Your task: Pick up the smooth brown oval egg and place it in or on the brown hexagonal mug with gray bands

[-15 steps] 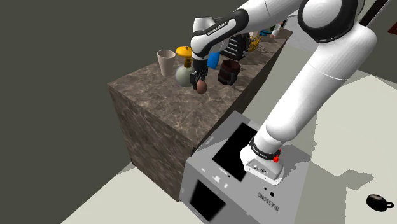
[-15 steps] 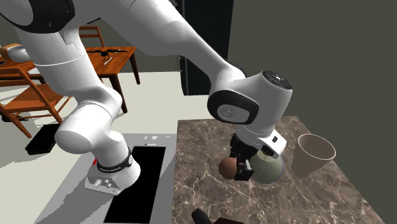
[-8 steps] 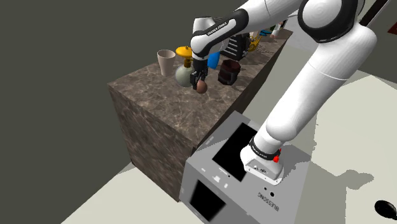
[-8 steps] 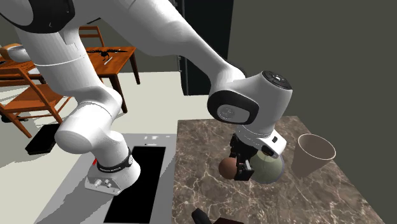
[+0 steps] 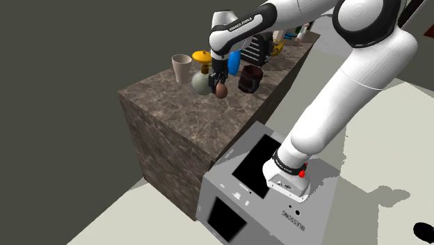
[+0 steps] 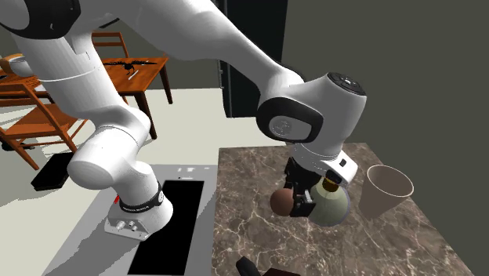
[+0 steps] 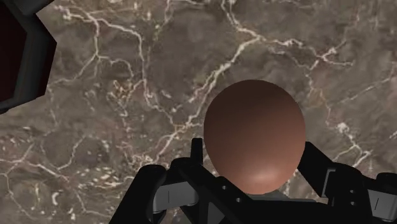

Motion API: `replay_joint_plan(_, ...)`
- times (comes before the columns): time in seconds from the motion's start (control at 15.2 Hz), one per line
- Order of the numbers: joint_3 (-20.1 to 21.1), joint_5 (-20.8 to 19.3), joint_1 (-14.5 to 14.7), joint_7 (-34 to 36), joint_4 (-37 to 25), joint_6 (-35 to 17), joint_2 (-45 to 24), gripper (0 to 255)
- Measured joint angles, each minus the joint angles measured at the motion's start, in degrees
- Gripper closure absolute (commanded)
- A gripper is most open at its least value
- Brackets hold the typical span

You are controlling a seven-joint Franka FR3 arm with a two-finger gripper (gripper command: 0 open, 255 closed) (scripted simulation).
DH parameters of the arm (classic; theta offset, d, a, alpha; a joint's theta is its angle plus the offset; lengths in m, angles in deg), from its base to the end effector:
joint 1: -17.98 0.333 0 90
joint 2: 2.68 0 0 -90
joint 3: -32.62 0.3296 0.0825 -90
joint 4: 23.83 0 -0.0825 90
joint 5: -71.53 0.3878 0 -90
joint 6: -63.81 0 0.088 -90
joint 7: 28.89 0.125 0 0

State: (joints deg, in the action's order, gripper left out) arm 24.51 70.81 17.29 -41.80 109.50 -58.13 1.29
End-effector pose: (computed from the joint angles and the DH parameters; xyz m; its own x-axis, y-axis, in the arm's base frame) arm 0.4770 -0.0746 0.3497 0.9886 0.0812 -0.1265 0.0781 -0.9965 -0.0291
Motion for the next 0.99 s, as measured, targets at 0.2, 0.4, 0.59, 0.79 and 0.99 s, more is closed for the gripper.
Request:
replay_joint_plan(0.2, 0.06, -0.18, 0.01, 0.18, -0.75, 2.09, 1.35, 255)
replay_joint_plan(0.4, 0.16, -0.33, 0.05, 0.4, -1.75, 4.41, 2.7, 255)
replay_joint_plan(0.59, 0.2, -0.47, 0.04, 0.48, -3.15, 6.98, 3.87, 255)
replay_joint_plan(0.79, 0.29, -0.52, 0.08, 0.61, -4.67, 9.15, 4.53, 255)
replay_joint_plan(0.99, 0.23, -0.62, 0.0, 0.49, -6.36, 11.47, 5.16, 255)
